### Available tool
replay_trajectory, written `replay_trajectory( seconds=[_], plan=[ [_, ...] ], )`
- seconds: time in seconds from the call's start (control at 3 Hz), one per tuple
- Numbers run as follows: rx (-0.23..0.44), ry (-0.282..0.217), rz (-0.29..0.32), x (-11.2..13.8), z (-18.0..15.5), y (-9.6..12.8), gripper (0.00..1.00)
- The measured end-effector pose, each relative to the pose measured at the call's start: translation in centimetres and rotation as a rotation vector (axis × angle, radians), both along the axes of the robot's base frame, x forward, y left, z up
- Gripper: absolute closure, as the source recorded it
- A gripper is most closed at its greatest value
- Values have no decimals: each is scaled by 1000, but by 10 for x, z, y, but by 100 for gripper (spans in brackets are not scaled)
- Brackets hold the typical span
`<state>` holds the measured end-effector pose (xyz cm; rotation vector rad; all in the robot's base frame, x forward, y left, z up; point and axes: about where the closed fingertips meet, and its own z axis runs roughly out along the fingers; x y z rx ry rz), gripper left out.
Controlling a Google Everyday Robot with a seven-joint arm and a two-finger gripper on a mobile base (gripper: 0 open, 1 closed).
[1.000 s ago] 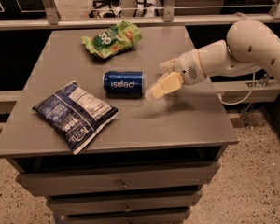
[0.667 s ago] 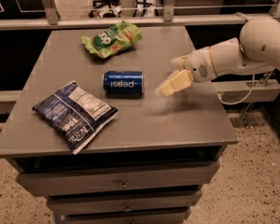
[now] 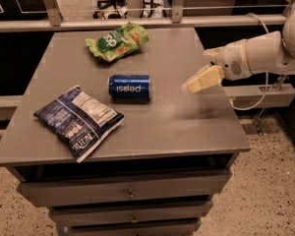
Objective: Move pepsi can near blue chip bag
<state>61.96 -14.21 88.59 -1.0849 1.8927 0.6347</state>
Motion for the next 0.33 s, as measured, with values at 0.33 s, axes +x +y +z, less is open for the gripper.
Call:
replay_trajectory(
  seconds=[0.33],
  plan=[
    [0, -2, -2, 1, 1, 0, 0]
  ],
)
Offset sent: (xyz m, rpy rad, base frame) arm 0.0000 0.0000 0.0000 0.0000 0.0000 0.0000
